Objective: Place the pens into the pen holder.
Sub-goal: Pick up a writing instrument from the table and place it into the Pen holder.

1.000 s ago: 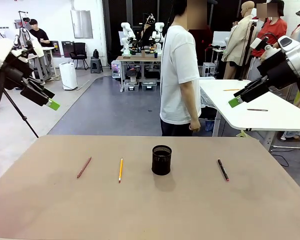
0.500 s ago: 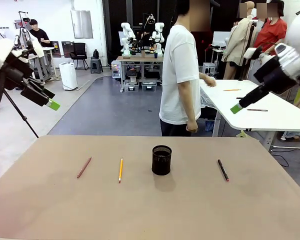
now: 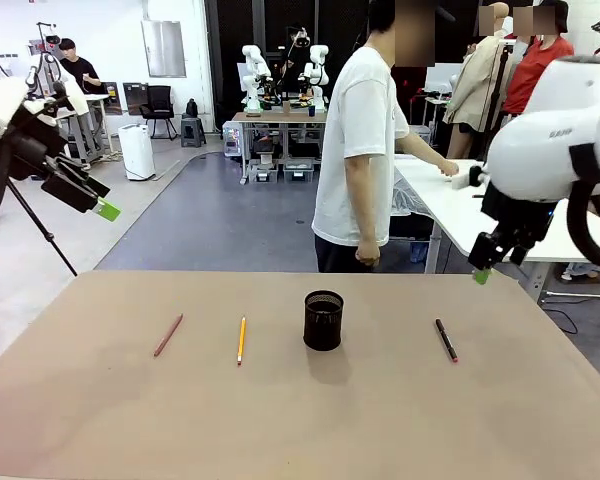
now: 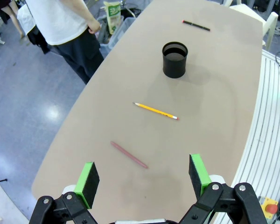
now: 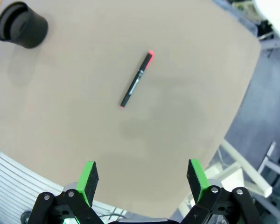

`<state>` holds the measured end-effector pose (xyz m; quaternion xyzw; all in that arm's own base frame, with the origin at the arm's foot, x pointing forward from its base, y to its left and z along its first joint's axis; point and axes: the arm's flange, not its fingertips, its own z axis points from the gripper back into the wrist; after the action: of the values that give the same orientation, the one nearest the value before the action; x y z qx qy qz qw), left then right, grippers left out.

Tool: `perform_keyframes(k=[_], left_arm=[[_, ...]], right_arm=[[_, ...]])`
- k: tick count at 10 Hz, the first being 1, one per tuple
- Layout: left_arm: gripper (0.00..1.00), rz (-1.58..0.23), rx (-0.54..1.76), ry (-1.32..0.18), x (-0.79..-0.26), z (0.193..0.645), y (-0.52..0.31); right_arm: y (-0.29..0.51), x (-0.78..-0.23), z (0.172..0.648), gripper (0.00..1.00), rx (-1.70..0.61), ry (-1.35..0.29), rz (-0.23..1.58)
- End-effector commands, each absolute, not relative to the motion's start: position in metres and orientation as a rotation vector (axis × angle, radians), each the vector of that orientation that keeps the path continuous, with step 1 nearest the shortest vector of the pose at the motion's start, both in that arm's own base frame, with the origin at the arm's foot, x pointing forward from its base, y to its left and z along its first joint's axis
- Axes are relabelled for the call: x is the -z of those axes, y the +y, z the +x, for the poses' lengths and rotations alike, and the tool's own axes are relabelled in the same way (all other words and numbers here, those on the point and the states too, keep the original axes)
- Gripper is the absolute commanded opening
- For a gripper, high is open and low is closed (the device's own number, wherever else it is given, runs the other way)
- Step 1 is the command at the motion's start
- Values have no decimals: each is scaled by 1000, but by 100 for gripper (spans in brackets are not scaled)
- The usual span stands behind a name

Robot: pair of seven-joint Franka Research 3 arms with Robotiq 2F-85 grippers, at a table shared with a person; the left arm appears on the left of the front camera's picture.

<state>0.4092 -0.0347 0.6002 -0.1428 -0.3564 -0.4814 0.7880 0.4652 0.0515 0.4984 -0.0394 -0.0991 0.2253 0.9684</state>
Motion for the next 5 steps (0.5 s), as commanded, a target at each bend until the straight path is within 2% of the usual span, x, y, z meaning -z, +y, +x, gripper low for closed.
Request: perform_keyframes(k=[1, 2, 3, 5], left_arm=[[100, -311, 1043, -770, -600, 408, -33], [100, -311, 1043, -770, -600, 408, -33], [100, -311, 1043, -770, -600, 408, -33], [100, -311, 1043, -770, -600, 408, -33]], right_arm=[[60, -483, 469, 100, -388, -197, -81], [55, -475, 468, 100, -397, -192, 3], [55, -486, 467, 100, -429, -177, -76], [55, -486, 467, 100, -429, -177, -76]])
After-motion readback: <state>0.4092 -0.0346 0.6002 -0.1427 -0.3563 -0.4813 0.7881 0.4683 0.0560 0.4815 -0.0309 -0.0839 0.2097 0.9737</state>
